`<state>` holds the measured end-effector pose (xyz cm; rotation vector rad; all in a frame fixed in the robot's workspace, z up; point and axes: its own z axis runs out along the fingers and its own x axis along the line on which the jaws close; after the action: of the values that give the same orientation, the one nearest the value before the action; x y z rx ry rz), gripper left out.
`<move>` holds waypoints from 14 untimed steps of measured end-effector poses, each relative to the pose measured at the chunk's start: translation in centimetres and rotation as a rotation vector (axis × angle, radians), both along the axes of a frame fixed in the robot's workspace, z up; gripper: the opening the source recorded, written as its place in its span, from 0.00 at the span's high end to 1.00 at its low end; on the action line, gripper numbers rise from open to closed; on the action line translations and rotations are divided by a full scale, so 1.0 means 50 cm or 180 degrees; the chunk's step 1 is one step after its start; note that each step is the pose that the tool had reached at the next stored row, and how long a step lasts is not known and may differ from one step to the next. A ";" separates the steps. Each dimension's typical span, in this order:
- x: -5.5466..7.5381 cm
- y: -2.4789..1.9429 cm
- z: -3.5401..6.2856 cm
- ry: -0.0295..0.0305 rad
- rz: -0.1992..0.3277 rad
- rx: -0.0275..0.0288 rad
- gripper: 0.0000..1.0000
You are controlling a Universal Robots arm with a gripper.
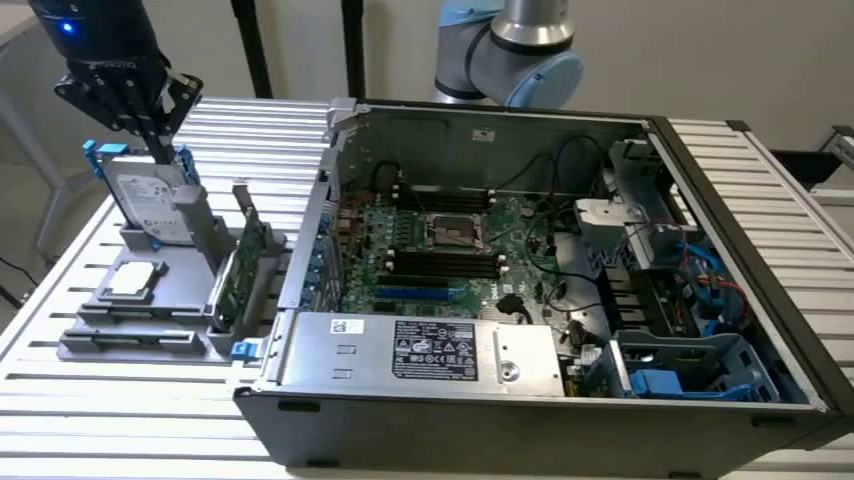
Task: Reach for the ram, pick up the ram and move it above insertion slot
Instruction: 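Reach for the ram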
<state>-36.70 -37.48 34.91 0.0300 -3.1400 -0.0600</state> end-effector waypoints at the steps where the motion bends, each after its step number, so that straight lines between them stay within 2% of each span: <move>1: 0.000 0.0000 0.000 0.0000 0.0000 0.0000 0.89; 6: 0.000 -0.0014 -0.001 0.0000 0.0000 0.0000 0.89; 8: 0.000 -0.0094 -0.001 0.0001 0.0000 0.0000 0.89; 9: 0.000 -0.0159 -0.001 0.0001 0.0000 0.0000 0.89; 14: -0.002 -0.0611 -0.001 0.0001 0.0000 0.0000 0.89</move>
<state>-36.79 -40.54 34.86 0.0299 -3.1398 -0.0598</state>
